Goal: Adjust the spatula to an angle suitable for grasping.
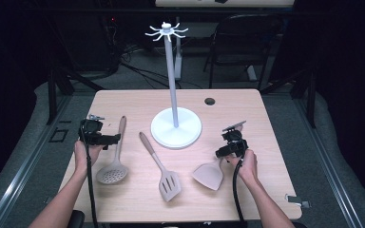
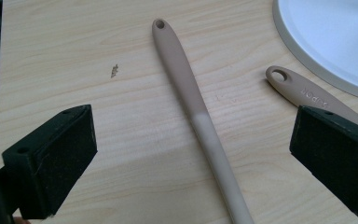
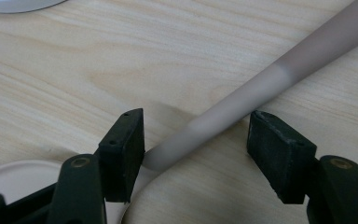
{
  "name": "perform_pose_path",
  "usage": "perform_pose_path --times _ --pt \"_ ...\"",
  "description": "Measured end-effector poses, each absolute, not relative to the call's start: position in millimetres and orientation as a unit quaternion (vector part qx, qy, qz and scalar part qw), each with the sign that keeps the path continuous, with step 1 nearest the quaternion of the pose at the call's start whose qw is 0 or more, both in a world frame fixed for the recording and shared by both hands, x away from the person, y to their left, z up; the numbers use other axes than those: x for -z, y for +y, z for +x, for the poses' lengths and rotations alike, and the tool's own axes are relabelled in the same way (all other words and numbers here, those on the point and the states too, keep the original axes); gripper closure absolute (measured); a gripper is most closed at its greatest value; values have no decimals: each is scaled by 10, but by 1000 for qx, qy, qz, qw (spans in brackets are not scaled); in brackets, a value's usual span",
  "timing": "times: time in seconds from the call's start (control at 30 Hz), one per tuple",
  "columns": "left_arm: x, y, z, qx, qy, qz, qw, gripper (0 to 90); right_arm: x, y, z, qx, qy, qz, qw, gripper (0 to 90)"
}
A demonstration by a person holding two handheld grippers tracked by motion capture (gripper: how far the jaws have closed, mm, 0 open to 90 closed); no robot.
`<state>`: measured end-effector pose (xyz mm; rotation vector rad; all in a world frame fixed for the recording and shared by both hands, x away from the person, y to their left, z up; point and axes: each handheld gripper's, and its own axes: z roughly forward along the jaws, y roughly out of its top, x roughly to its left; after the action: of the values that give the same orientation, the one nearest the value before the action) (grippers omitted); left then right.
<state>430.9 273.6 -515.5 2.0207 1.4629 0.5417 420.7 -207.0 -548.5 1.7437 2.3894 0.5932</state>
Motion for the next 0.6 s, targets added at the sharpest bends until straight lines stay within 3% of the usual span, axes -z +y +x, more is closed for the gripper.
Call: perform_pose_path --times 0.6 --pt "5170 2759 4307 -192 545 762 293 10 5465 -2101 4214 -187 804 562 52 428"
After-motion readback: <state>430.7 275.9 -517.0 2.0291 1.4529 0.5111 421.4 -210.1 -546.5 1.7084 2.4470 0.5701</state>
